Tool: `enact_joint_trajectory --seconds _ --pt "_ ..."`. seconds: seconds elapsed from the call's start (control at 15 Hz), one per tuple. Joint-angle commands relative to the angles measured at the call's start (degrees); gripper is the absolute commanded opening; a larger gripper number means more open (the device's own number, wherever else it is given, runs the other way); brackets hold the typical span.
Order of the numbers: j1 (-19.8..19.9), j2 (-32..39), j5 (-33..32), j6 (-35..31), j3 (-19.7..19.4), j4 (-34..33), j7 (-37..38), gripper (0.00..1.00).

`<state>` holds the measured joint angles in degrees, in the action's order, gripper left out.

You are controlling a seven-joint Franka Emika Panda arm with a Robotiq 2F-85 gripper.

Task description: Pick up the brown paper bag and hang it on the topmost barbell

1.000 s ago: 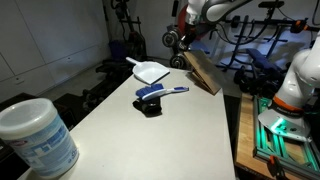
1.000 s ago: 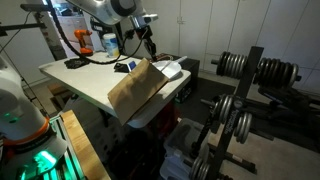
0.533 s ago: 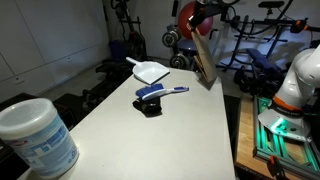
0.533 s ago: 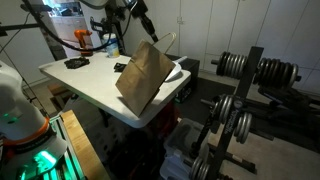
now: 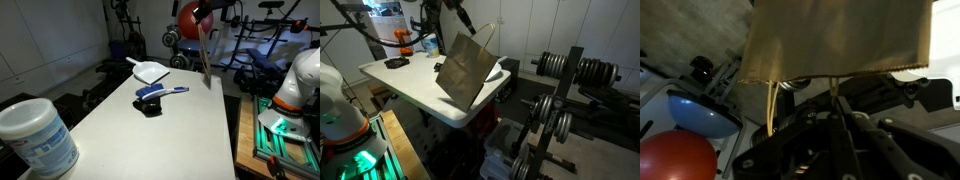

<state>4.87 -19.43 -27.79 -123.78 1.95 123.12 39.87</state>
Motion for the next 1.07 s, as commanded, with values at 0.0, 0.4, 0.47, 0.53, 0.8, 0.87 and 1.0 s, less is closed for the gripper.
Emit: enact_joint_trajectory --seconds 0.0,0.4,0.47,0.53,0.8,0.87,1.0 --pt "1.8 0.3 0.2 0.3 1.0 -1.3 1.2 0.02" --pt "7.0 0.7 -7.3 0.3 1.4 -7.0 11.7 0.02" --pt "7.9 1.4 -9.0 0.5 1.3 -8.2 13.9 0.02" --pt "8.6 2.0 -10.7 1.0 1.4 -9.3 17.1 0.02" --pt "9.4 6.2 -15.8 4.3 1.2 -13.0 29.3 0.02" --pt "9.0 7.9 -16.2 5.5 0.8 -14.3 31.7 0.02" --pt "8.3 11.0 -17.5 7.2 0.1 -16.7 37.1 0.02"
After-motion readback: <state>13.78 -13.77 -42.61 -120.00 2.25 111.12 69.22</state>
